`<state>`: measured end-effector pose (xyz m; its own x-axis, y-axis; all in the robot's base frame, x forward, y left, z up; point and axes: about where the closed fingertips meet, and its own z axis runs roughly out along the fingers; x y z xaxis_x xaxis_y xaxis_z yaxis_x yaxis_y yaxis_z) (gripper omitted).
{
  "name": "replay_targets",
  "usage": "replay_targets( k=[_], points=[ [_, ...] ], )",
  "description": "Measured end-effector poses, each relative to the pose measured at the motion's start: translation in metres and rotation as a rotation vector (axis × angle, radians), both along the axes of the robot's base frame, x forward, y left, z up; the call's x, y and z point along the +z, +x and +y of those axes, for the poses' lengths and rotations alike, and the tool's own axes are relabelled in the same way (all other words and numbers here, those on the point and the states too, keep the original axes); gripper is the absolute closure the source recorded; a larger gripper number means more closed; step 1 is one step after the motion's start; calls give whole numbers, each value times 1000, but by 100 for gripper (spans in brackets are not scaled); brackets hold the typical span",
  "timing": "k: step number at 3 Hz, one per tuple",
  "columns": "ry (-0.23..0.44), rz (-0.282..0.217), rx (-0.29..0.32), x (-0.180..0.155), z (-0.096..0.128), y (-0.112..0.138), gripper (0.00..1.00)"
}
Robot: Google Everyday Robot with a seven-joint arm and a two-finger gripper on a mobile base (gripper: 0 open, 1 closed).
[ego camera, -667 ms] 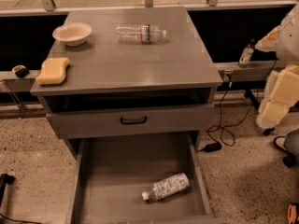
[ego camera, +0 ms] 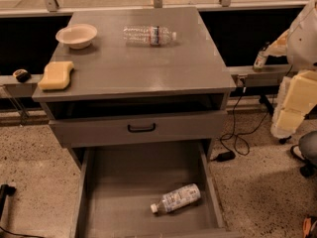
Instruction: Pick blue plastic bottle from middle drawer and place on counter
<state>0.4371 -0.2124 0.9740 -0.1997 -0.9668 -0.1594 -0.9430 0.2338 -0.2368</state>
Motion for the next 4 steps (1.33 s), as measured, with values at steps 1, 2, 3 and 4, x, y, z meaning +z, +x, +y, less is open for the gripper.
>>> replay_targets(
  k=[1,2,3,4],
  points=[
    [36,62,38,-47,28,4,0],
    [18,18,60,-95,66,-4,0],
    [53,4,85,-150,82,-18,0],
    [64,-53,96,-152,86,-7,0]
  ],
)
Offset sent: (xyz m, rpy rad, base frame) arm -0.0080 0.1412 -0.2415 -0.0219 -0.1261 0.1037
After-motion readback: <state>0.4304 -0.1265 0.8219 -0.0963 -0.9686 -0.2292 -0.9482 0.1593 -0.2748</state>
